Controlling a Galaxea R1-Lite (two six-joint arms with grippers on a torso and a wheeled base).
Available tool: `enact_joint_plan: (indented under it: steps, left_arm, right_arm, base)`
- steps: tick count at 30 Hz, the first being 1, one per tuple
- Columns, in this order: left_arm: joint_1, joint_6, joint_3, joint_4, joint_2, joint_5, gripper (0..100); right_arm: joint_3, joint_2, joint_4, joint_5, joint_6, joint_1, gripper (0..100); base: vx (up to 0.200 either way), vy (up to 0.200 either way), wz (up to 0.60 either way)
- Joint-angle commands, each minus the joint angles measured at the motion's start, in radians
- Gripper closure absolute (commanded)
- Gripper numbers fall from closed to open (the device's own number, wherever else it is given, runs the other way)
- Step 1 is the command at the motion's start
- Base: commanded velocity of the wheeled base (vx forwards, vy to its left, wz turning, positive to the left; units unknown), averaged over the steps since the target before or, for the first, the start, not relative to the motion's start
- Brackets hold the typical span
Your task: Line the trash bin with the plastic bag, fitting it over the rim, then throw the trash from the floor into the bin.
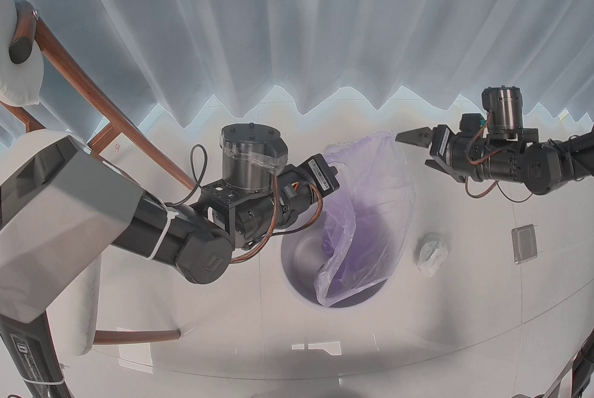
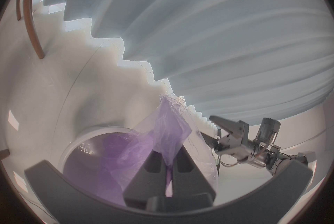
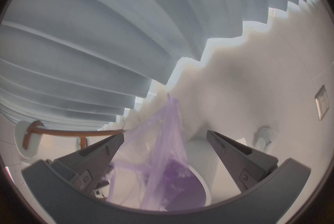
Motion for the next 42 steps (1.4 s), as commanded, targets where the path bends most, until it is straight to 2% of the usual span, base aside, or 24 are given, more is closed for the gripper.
enact_joint_plan:
  steps: [1,6,16,19,20,24,28,32,35,36,39,42]
  left_arm:
    - [-0.017,0.021,0.006,0.000,-0.009,0.010,100]
    - [-0.017,0.021,0.015,-0.003,-0.020,0.027,100]
    - [-0.017,0.021,0.021,-0.004,-0.022,0.029,100]
    - [-0.014,0.021,0.021,-0.004,-0.022,0.030,100]
    - [-0.011,0.020,0.021,-0.004,-0.022,0.030,100]
    - [-0.005,0.020,0.023,0.000,-0.022,0.030,100]
    - [0.012,0.021,0.069,-0.003,-0.035,0.033,100]
    - [0.079,0.021,0.113,0.022,-0.078,0.025,100]
    - [0.119,0.021,0.113,0.095,-0.103,0.027,100]
    - [0.147,0.021,0.115,0.177,-0.124,0.030,100]
    - [0.167,0.020,0.139,0.240,-0.163,0.027,100]
    - [0.165,0.023,0.197,0.241,-0.186,0.022,100]
  right_arm:
    - [0.174,-0.127,-0.007,0.011,-0.049,-0.027,0]
    - [0.211,-0.133,-0.009,0.012,-0.041,-0.027,0]
    - [0.189,-0.084,-0.009,0.005,-0.043,0.129,0]
    - [0.188,-0.015,-0.013,-0.069,-0.049,0.151,0]
    - [0.188,0.005,-0.026,-0.093,-0.046,0.149,100]
    - [0.189,0.052,-0.081,-0.130,-0.032,0.143,100]
    - [0.191,0.032,-0.125,-0.142,0.042,0.134,100]
    - [0.199,-0.018,-0.119,-0.136,0.074,0.045,100]
    - [0.208,-0.011,-0.122,-0.136,0.074,-0.009,100]
    - [0.216,-0.007,-0.124,-0.136,0.073,-0.059,100]
    - [0.219,-0.007,-0.124,-0.135,0.071,-0.099,100]
    - [0.231,0.003,-0.125,-0.135,0.069,-0.107,100]
  base:
    - [0.000,0.000,0.00]
    - [0.000,0.000,0.00]
    - [0.000,0.000,0.00]
    - [0.000,0.000,0.00]
    - [0.000,0.000,0.00]
    - [0.000,0.000,0.00]
    - [0.000,0.000,0.00]
    - [0.000,0.000,0.00]
    - [0.000,0.000,0.00]
    - [0.000,0.000,0.00]
    - [0.000,0.000,0.00]
    - [0.000,0.000,0.00]
